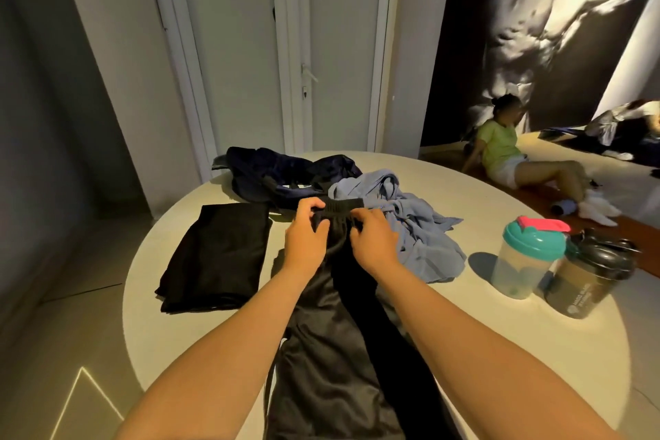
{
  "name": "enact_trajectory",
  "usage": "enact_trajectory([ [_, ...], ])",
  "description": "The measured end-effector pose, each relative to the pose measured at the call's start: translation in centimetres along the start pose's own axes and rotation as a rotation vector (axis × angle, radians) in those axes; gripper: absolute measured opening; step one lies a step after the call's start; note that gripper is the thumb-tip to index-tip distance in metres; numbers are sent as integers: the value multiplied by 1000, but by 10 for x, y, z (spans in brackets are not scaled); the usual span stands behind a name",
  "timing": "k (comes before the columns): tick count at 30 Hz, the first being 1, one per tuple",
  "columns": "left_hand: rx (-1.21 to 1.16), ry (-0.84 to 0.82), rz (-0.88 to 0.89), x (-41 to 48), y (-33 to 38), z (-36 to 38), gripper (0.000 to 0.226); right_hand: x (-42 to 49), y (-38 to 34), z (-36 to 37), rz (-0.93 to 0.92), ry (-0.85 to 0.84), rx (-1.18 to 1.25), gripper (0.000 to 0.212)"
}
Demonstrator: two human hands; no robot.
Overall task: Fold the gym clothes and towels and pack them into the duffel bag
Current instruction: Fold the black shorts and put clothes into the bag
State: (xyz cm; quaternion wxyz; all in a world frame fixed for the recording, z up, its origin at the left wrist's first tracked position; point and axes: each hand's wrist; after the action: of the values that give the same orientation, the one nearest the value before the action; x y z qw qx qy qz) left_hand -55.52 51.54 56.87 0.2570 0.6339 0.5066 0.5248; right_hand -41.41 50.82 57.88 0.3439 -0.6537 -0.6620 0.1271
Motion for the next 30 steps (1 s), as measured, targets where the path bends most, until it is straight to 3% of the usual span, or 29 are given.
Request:
enact_trajectory([
  [4, 21, -89, -62, -18, 0, -10, 69, -13, 2, -2, 70, -32, 70, 52],
  [9, 104, -160, 25, -43, 0, -30, 33, -32, 1, -7, 85, -100, 214, 86],
  [12, 165, -200, 121, -64, 3, -43, 27, -51, 2, -17, 75, -187, 238, 102],
  [15, 219, -272, 154, -88, 1, -47, 35, -79, 4, -26, 84, -275, 202, 82],
  [18, 200, -289, 89, -117, 2, -46, 42, -110, 13, -23, 99, -183, 120, 44],
  [22, 359, -386, 13, -158, -2, -45, 90, -161, 32, -16, 95, -20, -10, 25],
  [25, 622, -338, 114, -187, -11, -43, 55, -192, 44, -18, 14, 93, -192, 23],
  [27, 647, -218, 153, -205, -13, -43, 35, -209, 45, -22, -39, 82, -244, 22],
  [30, 617, -164, 168, -224, -9, -45, 35, -230, 46, -27, -97, 2, -266, 32],
])
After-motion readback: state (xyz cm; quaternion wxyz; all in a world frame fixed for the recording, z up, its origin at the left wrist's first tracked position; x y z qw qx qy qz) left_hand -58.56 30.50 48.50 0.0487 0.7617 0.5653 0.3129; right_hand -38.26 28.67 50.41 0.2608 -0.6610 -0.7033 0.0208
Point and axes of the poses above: each hand's wrist, its own x-axis towards the middle knuckle, its own z-axis out of the palm, y = z × x, and after that the axes turned 1 degree about -y, right-handed
